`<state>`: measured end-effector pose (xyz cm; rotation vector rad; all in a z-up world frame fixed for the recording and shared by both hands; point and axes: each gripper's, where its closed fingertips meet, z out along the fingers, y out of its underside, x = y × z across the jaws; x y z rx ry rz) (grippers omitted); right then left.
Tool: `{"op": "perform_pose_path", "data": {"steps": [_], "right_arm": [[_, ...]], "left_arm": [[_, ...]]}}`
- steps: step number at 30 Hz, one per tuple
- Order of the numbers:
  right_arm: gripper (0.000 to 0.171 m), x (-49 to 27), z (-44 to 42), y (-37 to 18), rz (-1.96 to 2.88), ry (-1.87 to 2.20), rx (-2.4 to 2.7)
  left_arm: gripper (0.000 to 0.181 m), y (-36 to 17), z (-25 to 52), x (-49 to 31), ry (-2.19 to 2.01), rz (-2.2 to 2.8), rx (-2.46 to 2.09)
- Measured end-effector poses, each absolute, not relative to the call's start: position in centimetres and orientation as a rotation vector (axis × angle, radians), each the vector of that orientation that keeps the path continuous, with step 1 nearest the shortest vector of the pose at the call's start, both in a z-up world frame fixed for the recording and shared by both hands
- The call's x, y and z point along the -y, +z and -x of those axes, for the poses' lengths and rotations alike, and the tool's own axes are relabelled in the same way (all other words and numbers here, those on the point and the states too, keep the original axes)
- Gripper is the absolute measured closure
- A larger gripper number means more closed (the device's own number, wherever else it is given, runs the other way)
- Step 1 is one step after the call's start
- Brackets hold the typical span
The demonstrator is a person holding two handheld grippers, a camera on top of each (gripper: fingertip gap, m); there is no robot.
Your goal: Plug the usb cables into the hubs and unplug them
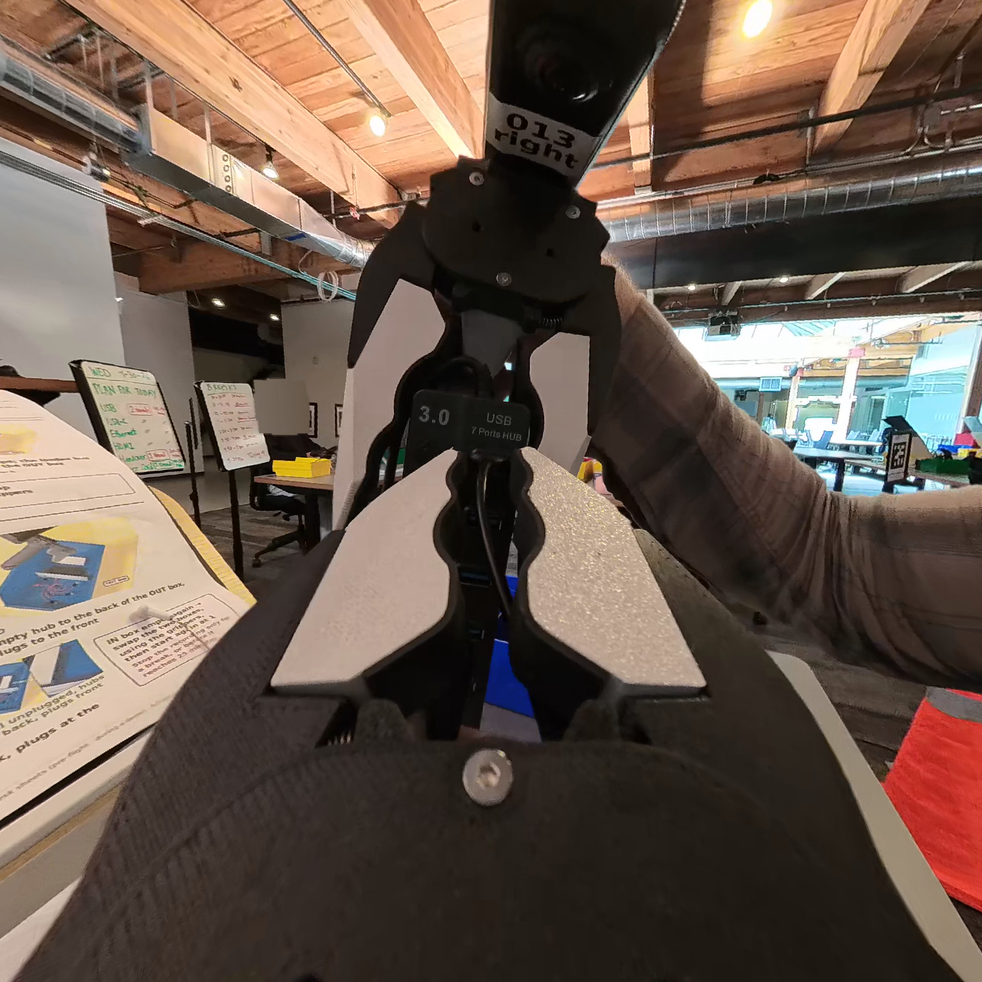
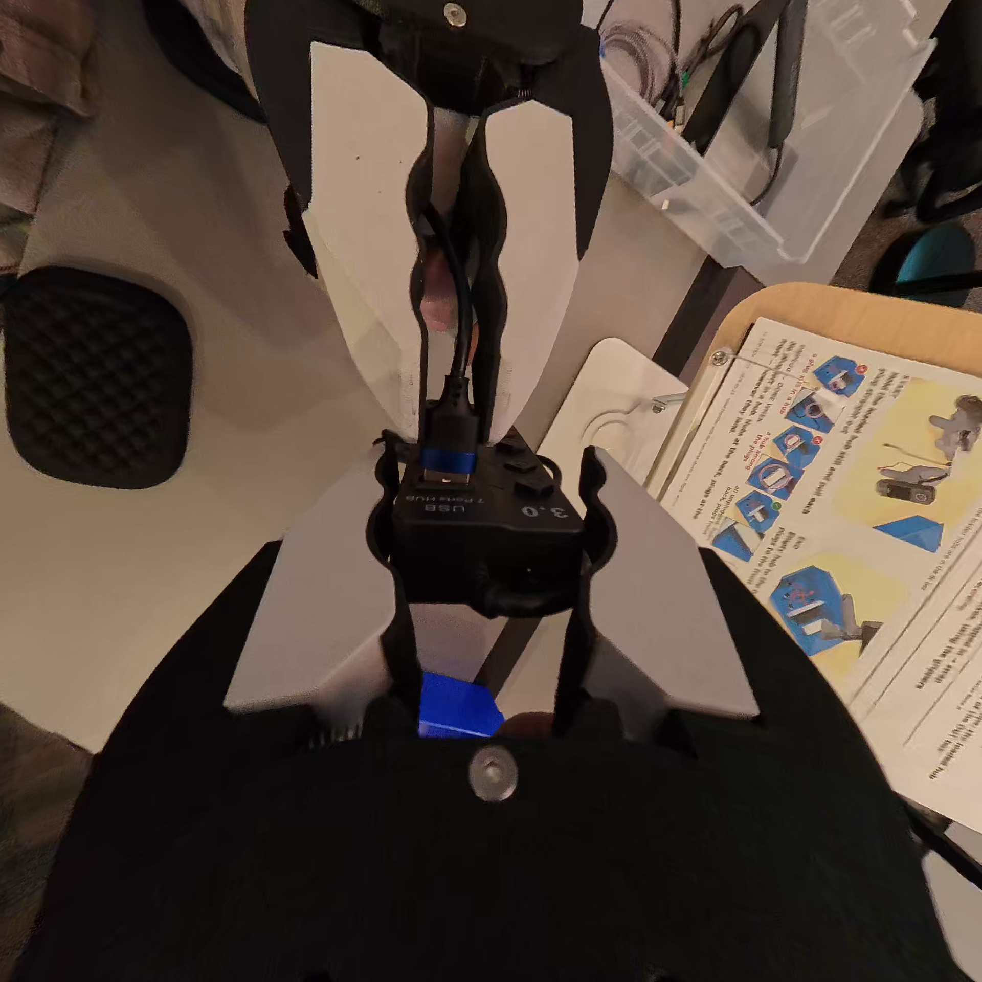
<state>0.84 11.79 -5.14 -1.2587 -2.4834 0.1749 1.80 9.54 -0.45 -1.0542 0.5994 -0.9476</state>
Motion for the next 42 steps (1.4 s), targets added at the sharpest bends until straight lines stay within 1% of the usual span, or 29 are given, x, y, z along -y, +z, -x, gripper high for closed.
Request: {"op": "perform_pose_path", "data": {"steps": [1, 12, 18, 23, 28, 31, 34, 40, 42], "right_arm": [[0.103, -11.8, -0.8, -5.0, 1.242, 0.171, 2.479], [0.106, -11.3, -0.5, -5.8, 1.210, 0.340, 2.416], [0.107, -11.4, -0.5, -5.7, 1.188, 0.331, 2.394], [0.107, -11.7, -0.6, -6.1, 1.201, 0.313, 2.391], [0.107, -12.1, -1.0, -6.3, 1.219, 0.271, 2.383], [0.107, -12.4, -1.2, -6.6, 1.253, 0.318, 2.370], [0.106, -12.8, -1.6, -7.2, 1.284, 0.309, 2.358], [0.106, -13.6, -3.0, -7.9, 1.358, 0.291, 2.317], [0.106, -13.8, -3.7, -8.3, 1.388, 0.296, 2.290]], "left_arm": [[0.166, -0.4, -1.8, -9.6, -0.953, 1.053, -0.594], [0.165, -0.6, -2.3, -9.4, -0.967, 0.982, -0.562], [0.165, -0.8, -2.4, -9.5, -0.950, 0.979, -0.562], [0.165, -1.5, -2.9, -9.9, -0.855, 0.966, -0.538], [0.166, -1.9, -3.2, -10.2, -0.870, 0.987, -0.548], [0.165, -2.0, -3.1, -10.7, -0.902, 1.008, -0.550], [0.166, -2.3, -3.1, -10.8, -0.920, 1.036, -0.631], [0.149, -1.3, -1.2, -10.9, -0.840, 1.019, -0.627], [0.147, -1.1, -0.5, -11.2, -0.779, 1.023, -0.628]]}}
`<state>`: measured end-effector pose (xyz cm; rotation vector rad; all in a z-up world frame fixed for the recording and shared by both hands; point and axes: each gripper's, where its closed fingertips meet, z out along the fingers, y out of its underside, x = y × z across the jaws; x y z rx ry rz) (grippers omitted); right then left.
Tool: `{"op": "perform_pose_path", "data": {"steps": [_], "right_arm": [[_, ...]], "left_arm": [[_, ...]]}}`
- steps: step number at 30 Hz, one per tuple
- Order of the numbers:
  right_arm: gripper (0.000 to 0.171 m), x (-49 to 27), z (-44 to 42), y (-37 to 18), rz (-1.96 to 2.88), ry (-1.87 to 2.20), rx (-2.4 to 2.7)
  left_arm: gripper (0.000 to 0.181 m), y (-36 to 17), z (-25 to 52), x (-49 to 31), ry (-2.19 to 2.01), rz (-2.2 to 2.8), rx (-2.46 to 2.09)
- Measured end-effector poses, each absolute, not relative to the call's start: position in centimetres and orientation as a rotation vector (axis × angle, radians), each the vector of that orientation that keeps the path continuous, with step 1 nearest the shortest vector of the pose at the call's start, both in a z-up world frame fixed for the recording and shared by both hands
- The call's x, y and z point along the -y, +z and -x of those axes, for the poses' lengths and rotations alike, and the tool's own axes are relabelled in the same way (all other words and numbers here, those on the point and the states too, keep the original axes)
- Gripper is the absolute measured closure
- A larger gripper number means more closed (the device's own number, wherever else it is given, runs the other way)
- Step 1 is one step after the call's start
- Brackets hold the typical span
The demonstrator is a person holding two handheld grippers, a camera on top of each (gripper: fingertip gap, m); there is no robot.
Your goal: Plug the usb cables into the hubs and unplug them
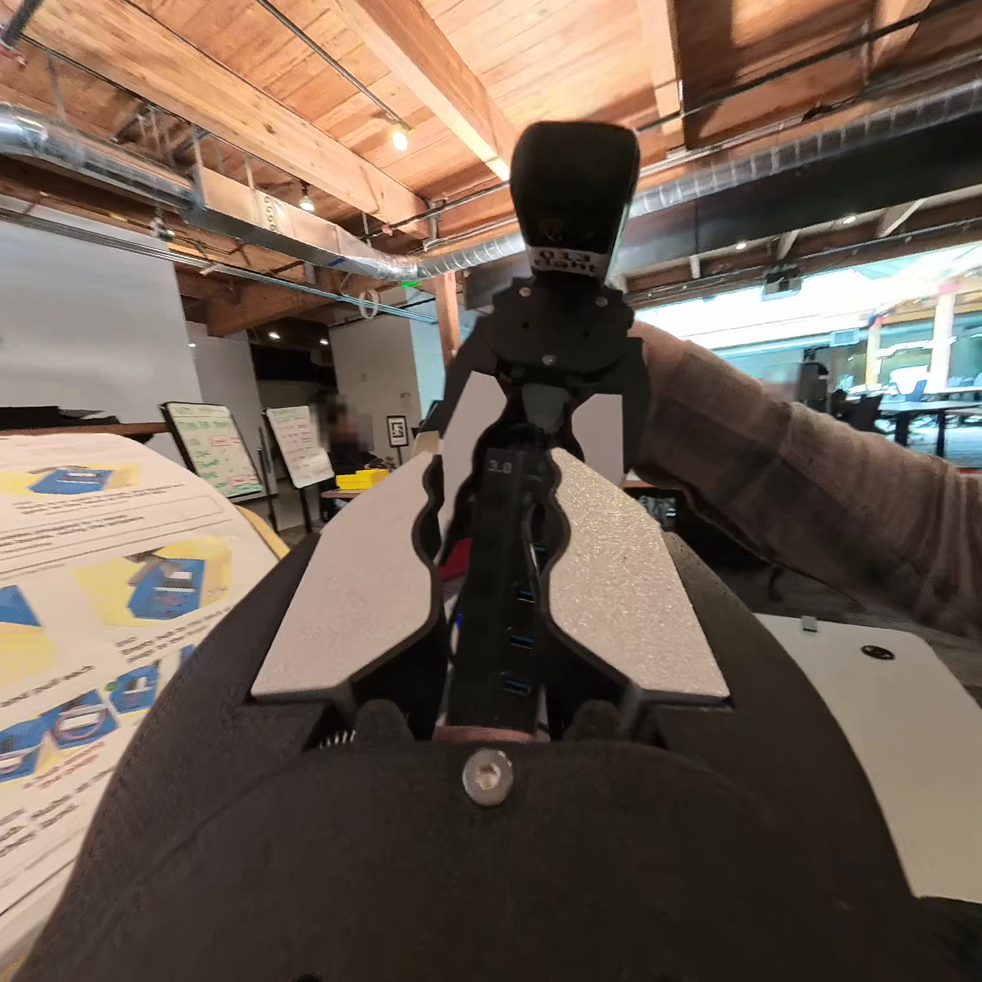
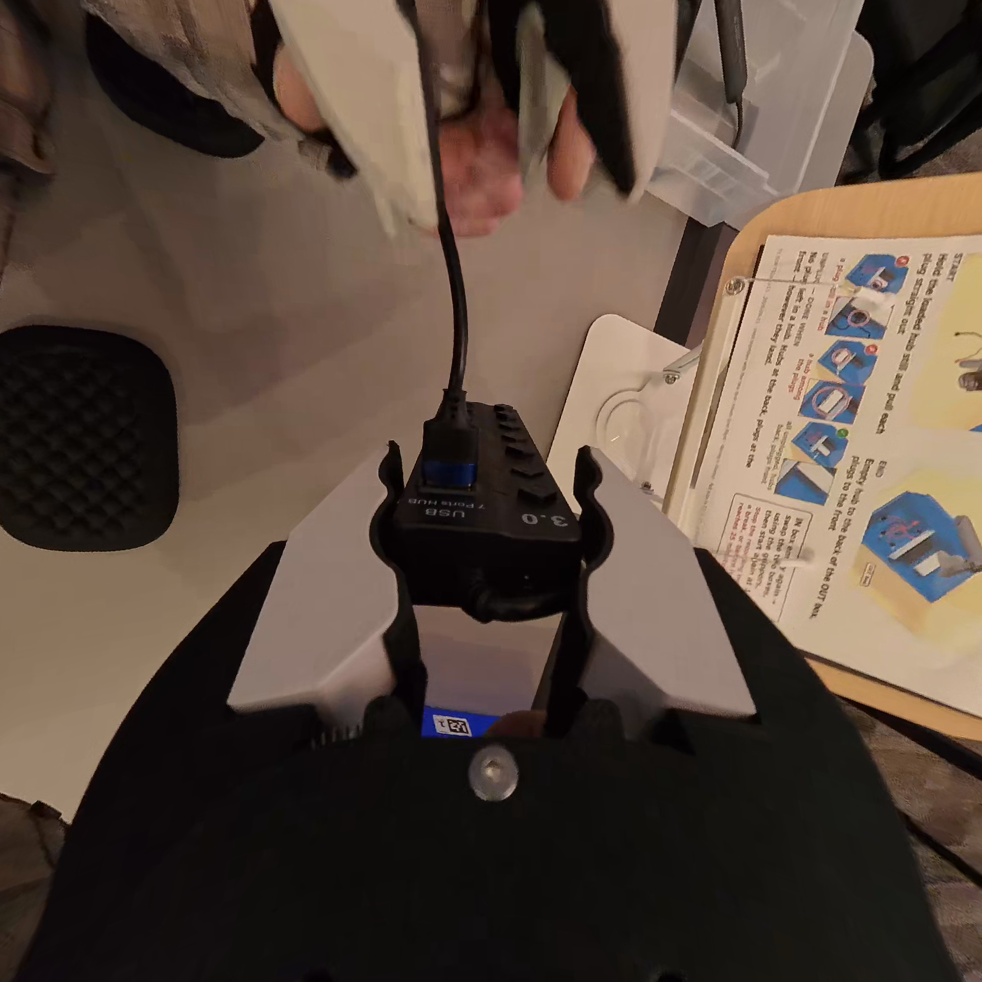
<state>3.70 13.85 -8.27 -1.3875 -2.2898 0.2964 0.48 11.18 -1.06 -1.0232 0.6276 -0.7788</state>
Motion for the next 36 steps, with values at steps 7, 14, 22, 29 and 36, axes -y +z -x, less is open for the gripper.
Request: {"op": "perform_pose_path", "data": {"steps": [7, 14, 22, 29, 36], "right_arm": [[0.107, -13.6, -4.9, -11.0, 1.444, 0.425, 2.195], [0.106, -12.6, -3.5, -15.0, 1.445, 0.630, 2.087], [0.106, -12.0, -2.1, -20.3, 1.476, 0.810, 1.928], [0.106, -11.9, -3.1, -24.2, 1.529, 0.840, 1.842], [0.106, -11.8, -4.2, -27.1, 1.564, 0.823, 1.815]], "left_arm": [[0.142, -1.4, 1.1, -12.1, -0.572, 1.101, -0.684], [0.148, -2.8, 0.8, -12.6, -0.613, 1.196, -0.746], [0.151, -3.5, 2.2, -13.4, -0.586, 1.241, -0.766], [0.150, -4.5, 1.4, -14.0, -0.566, 1.268, -0.799], [0.150, -5.5, 0.5, -14.2, -0.569, 1.296, -0.828]]}}
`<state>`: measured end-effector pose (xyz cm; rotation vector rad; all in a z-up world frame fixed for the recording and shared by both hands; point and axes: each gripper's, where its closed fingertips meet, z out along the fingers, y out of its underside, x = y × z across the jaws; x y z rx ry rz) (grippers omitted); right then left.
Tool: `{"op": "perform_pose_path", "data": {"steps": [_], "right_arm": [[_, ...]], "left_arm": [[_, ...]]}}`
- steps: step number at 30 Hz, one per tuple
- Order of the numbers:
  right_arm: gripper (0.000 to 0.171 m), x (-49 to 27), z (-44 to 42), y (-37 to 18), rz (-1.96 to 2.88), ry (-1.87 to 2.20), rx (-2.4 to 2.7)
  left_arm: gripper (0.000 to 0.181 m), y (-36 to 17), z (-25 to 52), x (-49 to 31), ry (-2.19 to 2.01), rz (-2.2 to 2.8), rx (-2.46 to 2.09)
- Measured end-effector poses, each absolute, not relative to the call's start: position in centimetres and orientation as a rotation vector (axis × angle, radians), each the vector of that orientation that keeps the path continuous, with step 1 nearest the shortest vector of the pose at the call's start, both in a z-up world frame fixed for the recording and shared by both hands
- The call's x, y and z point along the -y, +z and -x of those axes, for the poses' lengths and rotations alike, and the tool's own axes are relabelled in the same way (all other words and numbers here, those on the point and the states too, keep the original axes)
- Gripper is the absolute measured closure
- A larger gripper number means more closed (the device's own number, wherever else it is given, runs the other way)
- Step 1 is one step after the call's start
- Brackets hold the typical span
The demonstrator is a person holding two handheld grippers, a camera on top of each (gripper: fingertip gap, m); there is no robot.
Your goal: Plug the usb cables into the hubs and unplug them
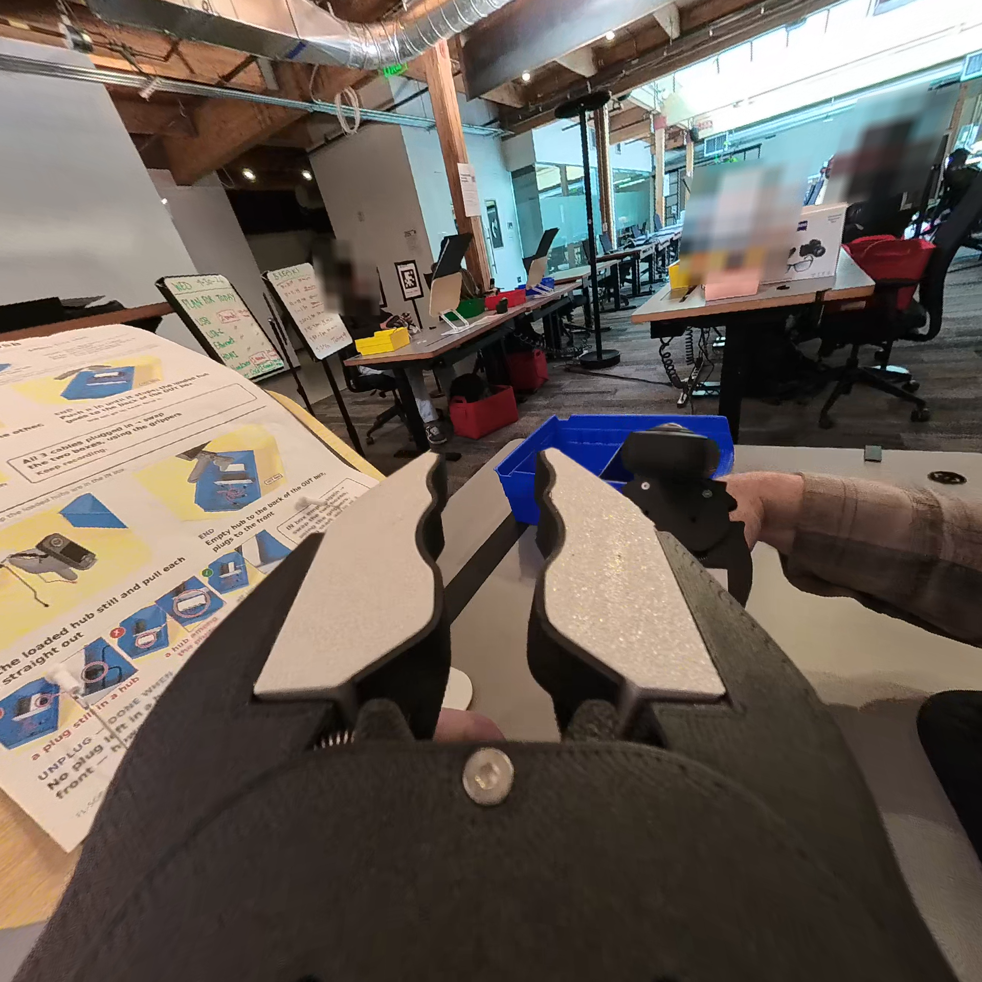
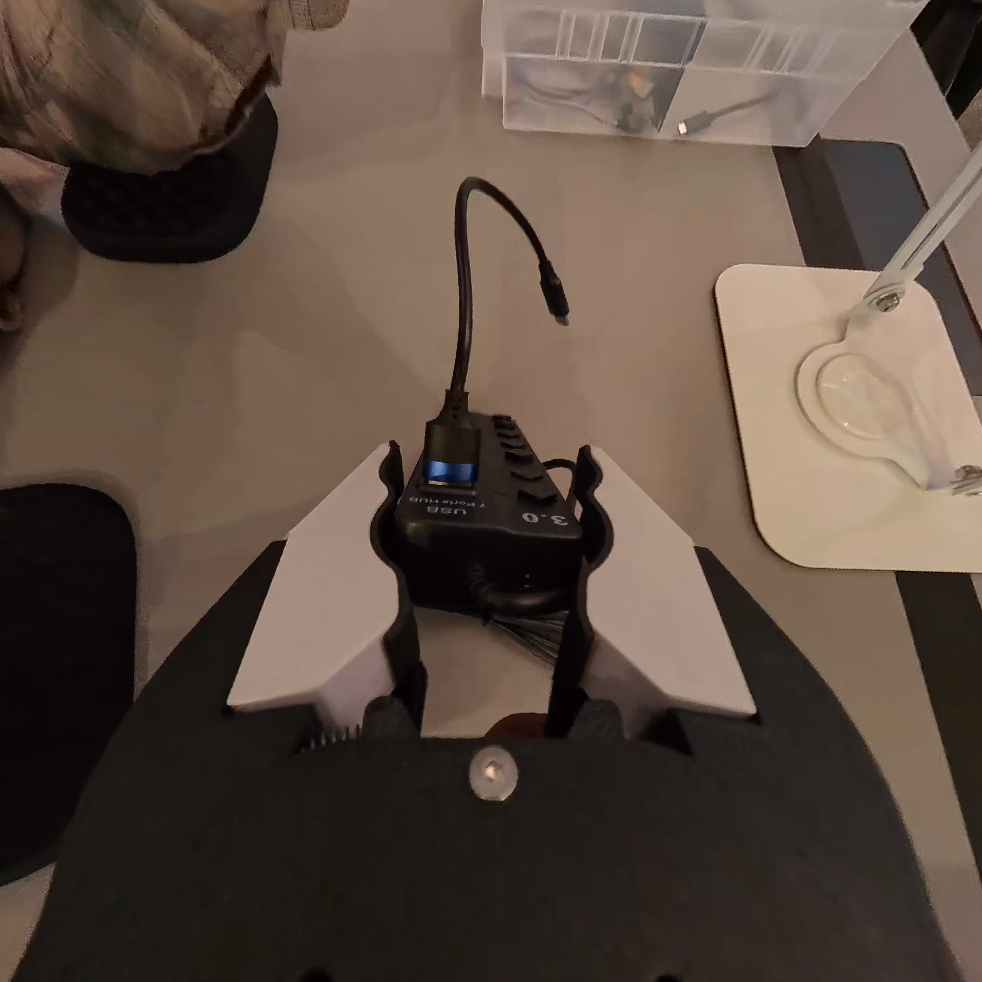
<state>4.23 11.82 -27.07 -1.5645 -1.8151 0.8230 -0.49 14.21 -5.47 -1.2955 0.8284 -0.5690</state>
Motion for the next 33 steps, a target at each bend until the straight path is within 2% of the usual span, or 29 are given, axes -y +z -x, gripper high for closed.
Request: {"op": "perform_pose_path", "data": {"steps": [12, 17, 23, 28, 33], "right_arm": [[0.106, -12.1, -5.5, -32.1, 1.564, 0.823, 1.744], [0.108, -12.2, -6.7, -36.5, 1.624, 0.687, 1.820], [0.108, -12.1, -6.7, -36.5, 1.597, 0.712, 1.803], [0.108, -12.1, -6.7, -36.5, 1.598, 0.717, 1.799], [0.108, -12.1, -6.8, -36.5, 1.603, 0.724, 1.795]], "left_arm": [[0.143, -8.5, -2.9, -13.9, -0.521, 1.360, -0.998], [0.136, -8.8, -4.1, -14.5, -0.494, 1.368, -0.981], [0.132, -8.7, -4.3, -15.6, -0.336, 1.404, -1.107], [0.134, -8.4, 2.3, -15.7, -0.138, 1.465, -1.124], [0.146, -11.7, 16.2, -16.0, 0.128, 1.677, -1.056]]}}
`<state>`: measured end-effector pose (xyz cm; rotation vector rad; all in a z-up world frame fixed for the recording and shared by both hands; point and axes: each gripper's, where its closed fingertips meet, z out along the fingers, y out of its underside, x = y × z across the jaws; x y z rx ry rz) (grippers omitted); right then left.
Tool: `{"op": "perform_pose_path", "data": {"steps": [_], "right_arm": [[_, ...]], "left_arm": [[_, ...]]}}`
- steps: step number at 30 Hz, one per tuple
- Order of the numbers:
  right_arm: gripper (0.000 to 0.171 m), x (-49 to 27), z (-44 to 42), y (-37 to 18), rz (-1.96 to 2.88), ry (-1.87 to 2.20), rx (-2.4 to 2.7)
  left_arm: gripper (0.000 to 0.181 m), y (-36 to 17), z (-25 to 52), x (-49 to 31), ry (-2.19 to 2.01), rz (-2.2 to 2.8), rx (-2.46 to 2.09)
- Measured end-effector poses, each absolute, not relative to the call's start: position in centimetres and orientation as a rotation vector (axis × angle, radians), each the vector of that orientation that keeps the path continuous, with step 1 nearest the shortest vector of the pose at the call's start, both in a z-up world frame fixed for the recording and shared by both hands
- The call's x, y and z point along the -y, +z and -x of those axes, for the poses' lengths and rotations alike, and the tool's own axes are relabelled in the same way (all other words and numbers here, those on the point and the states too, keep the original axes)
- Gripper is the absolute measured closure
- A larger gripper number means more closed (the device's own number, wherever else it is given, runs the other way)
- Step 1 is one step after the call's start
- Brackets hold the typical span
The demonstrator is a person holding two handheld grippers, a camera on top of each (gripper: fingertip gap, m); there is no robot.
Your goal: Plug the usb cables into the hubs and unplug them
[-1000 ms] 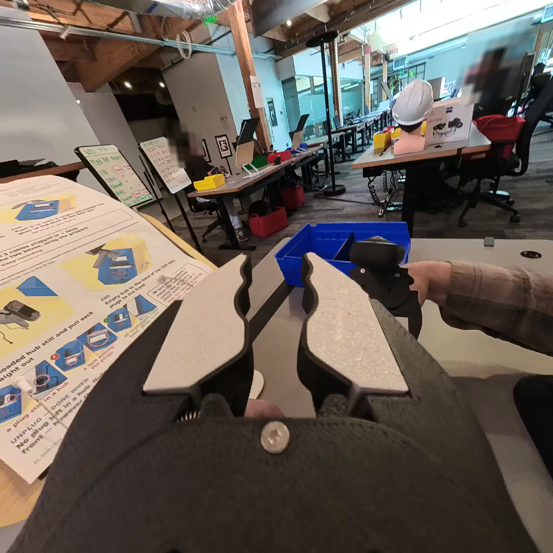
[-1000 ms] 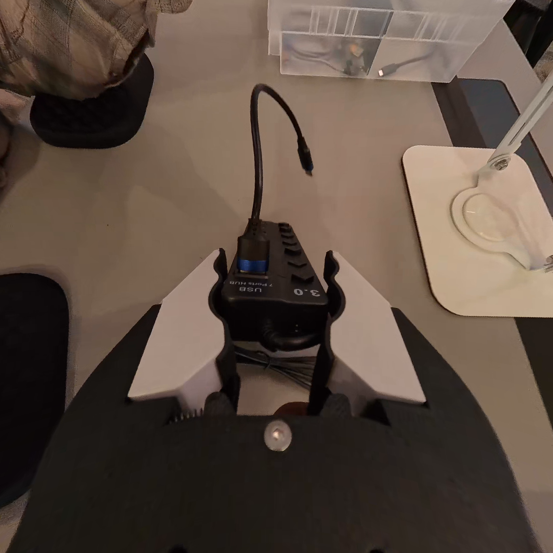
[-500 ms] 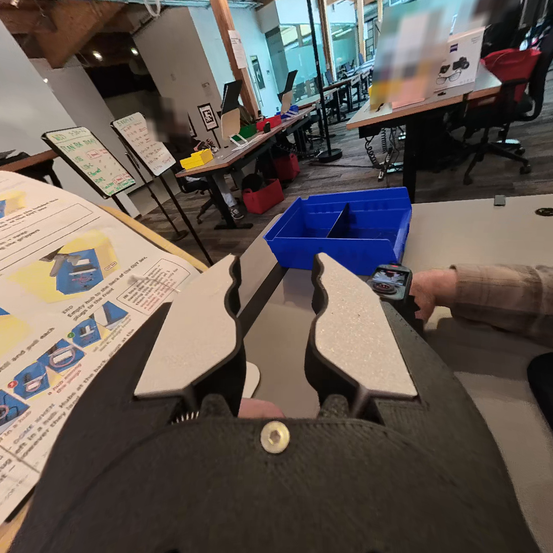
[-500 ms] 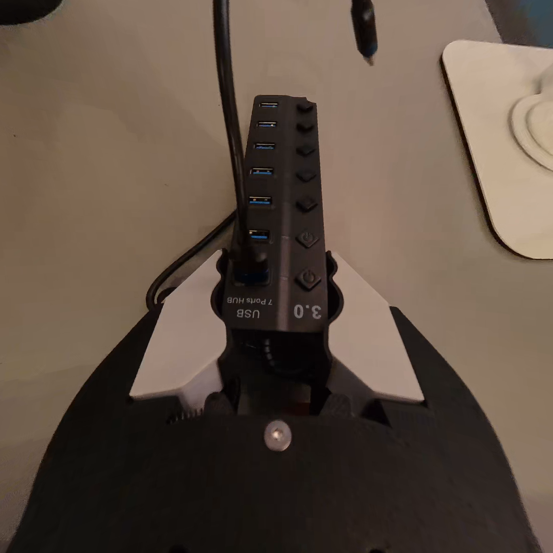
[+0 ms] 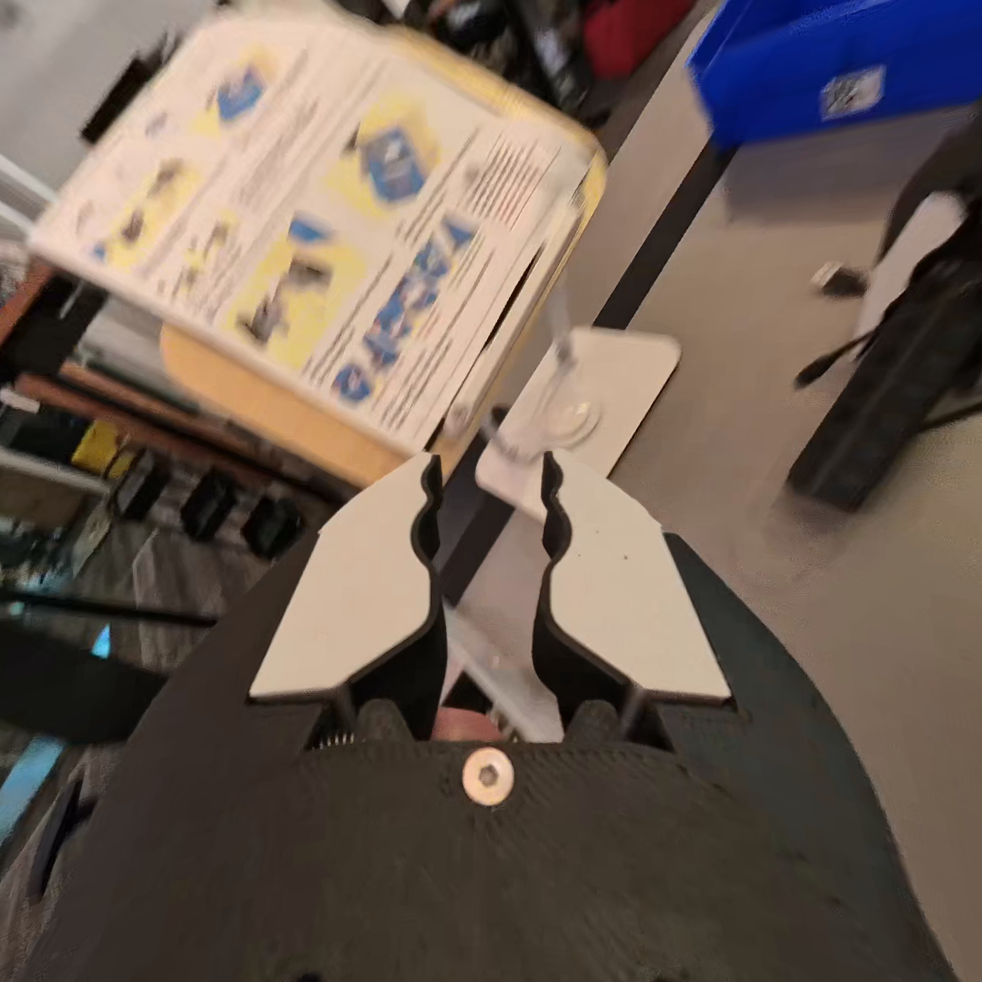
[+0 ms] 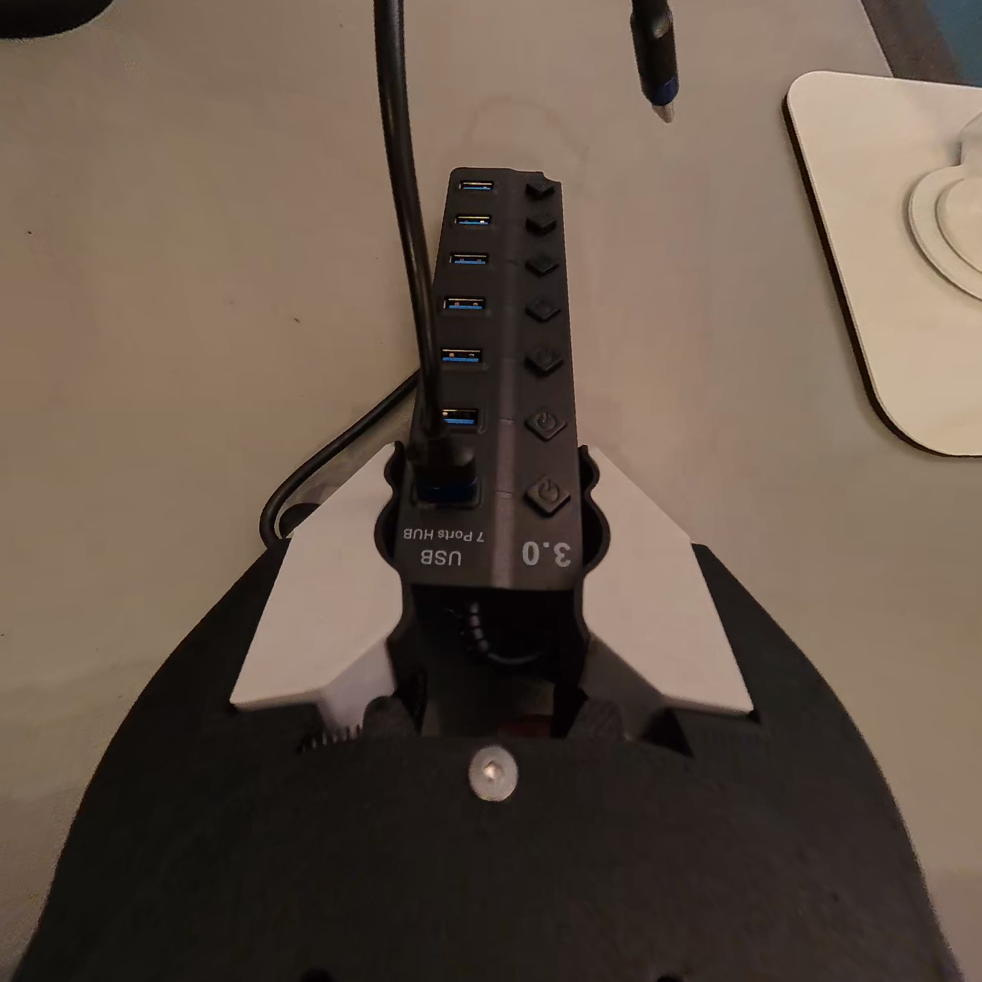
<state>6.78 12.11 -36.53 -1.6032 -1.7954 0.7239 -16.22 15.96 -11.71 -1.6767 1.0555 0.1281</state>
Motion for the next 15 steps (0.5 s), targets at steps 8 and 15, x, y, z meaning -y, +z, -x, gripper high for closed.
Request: {"op": "perform_pose_path", "data": {"steps": [8, 15], "right_arm": [[0.108, -12.1, -6.8, -36.4, 1.619, 0.757, 1.787], [0.108, -12.1, -6.8, -36.4, 1.622, 0.761, 1.786]], "left_arm": [[0.162, -21.6, 33.9, -14.7, 0.365, 2.021, -1.091], [0.157, -29.9, 34.6, -15.1, 0.315, 2.131, -1.449]]}}
